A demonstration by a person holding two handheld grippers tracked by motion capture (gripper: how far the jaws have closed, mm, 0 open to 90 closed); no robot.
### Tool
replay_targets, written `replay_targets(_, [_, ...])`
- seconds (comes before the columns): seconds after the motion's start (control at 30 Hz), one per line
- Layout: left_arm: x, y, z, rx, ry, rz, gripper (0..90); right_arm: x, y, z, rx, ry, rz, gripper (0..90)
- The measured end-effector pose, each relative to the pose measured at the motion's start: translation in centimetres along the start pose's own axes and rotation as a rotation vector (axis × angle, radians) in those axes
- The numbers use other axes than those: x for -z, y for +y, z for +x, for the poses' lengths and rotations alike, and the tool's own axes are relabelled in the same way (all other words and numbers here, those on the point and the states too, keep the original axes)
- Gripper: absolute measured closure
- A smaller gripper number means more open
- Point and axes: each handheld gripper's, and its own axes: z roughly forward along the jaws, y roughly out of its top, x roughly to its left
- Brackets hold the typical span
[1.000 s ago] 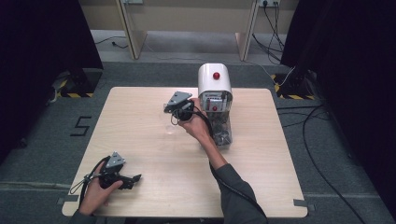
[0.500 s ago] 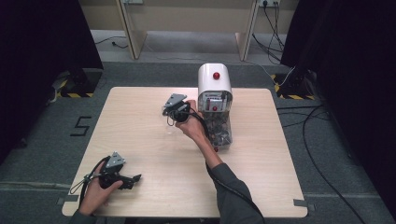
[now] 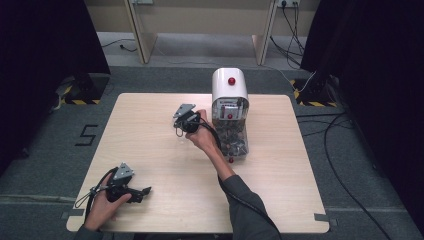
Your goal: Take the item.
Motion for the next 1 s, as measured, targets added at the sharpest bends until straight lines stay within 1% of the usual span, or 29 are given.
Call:
replay_targets(0.03, [0.0, 0.0, 0.0, 0.0, 0.0, 0.001, 0.0, 0.0, -0.1, 0.1, -0.016, -0.001, 0.009, 89.5])
replay_targets(0.07, [0.0, 0.0, 0.0, 0.0, 0.0, 0.0, 0.0, -0.1, -0.1, 0.0, 0.0, 0.0, 0.006, 89.2])
replay_targets(0.1, [0.0, 0.0, 0.0, 0.0, 0.0, 0.0, 0.0, -0.2, -0.1, 0.0, 0.0, 0.0, 0.009, 88.7])
replay_targets(0.13, [0.0, 0.0, 0.0, 0.0, 0.0, 0.001, 0.0, -0.2, -0.2, 0.0, -0.004, -0.001, 0.01, 87.8])
replay_targets(0.17, [0.0, 0.0, 0.0, 0.0, 0.0, 0.0, 0.0, -0.2, -0.2, 0.1, -0.022, -0.004, 0.016, 86.7])
replay_targets(0.2, [0.0, 0.0, 0.0, 0.0, -0.001, 0.0, 0.0, -0.2, -0.2, 0.0, -0.022, -0.003, 0.016, 85.9])
replay_targets(0.3, [0.0, 0.0, 0.0, 0.0, 0.0, -0.001, 0.0, -0.2, -0.1, -0.1, -0.012, -0.003, 0.0, 83.5])
replay_targets(0.33, [0.0, 0.0, 0.0, 0.0, 0.0, 0.001, 0.0, -0.1, -0.1, 0.0, -0.026, -0.007, -0.002, 82.7])
replay_targets(0.37, [0.0, 0.0, 0.0, 0.0, -0.001, 0.0, 0.0, 0.0, 0.0, 0.0, -0.029, -0.009, -0.004, 81.9])
replay_targets(0.4, [0.0, 0.0, 0.0, 0.0, 0.0, 0.0, 0.0, 0.0, 0.0, -0.1, -0.027, -0.01, -0.007, 81.0])
replay_targets(0.43, [0.0, 0.0, 0.0, 0.0, 0.0, 0.001, 0.0, 0.1, 0.1, 0.0, -0.034, -0.01, -0.01, 79.9])
replay_targets(0.47, [0.0, 0.0, 0.0, 0.0, 0.0, 0.0, 0.0, 0.1, 0.2, -0.1, -0.02, -0.012, -0.021, 78.9])
replay_targets(0.5, [0.0, 0.0, 0.0, 0.0, 0.0, 0.001, 0.0, 0.3, 0.2, -0.1, -0.021, -0.015, -0.025, 78.4])
replay_targets(0.53, [0.0, 0.0, 0.0, 0.0, 0.0, 0.001, 0.0, 0.4, 0.3, 0.0, -0.033, -0.015, -0.024, 77.6])
replay_targets(0.57, [0.0, 0.0, 0.0, 0.0, 0.0, 0.0, 0.0, 0.5, 0.3, -0.1, -0.027, -0.016, -0.03, 76.3])
replay_targets(0.63, [0.0, 0.0, 0.0, 0.0, 0.0, 0.0, 0.0, 0.8, 0.3, 0.0, -0.053, -0.016, -0.037, 71.0])
replay_targets(0.67, [0.0, 0.0, 0.0, 0.0, -0.001, 0.0, 0.0, 0.8, 0.3, 0.0, -0.053, -0.016, -0.037, 71.0])
replay_targets(0.7, [0.0, 0.0, 0.0, 0.0, -0.001, 0.0, 0.0, 0.9, 0.2, -0.1, -0.04, -0.019, -0.049, 67.7])
replay_targets(0.73, [0.0, 0.0, 0.0, 0.0, -0.001, 0.001, 0.0, 0.9, 0.2, -0.1, -0.04, -0.019, -0.049, 67.7])
replay_targets(0.77, [0.0, 0.0, 0.0, 0.0, 0.0, 0.0, 0.0, 1.2, 0.2, 0.0, -0.065, -0.015, -0.06, 64.5])
replay_targets(0.8, [0.0, 0.0, 0.0, 0.0, 0.0, 0.0, 0.0, 1.2, 0.2, 0.0, -0.065, -0.015, -0.06, 64.5])
replay_targets(0.83, [0.0, 0.0, 0.0, 0.0, 0.0, 0.0, 0.0, 1.3, 0.2, 0.0, -0.048, -0.011, -0.068, 62.6])
replay_targets(0.9, [0.0, 0.0, 0.0, 0.0, -0.001, 0.0, 0.0, 1.7, 0.0, 0.1, -0.036, -0.021, -0.072, 59.6])
replay_targets(0.93, [0.0, 0.0, 0.0, 0.0, 0.0, 0.001, 0.0, 2.2, -0.1, 0.3, -0.051, -0.023, -0.074, 57.9])
replay_targets(1.0, [0.0, 0.0, 0.0, 0.0, 0.0, 0.001, 0.0, 2.5, -0.2, 0.3, -0.045, -0.026, -0.08, 56.8])
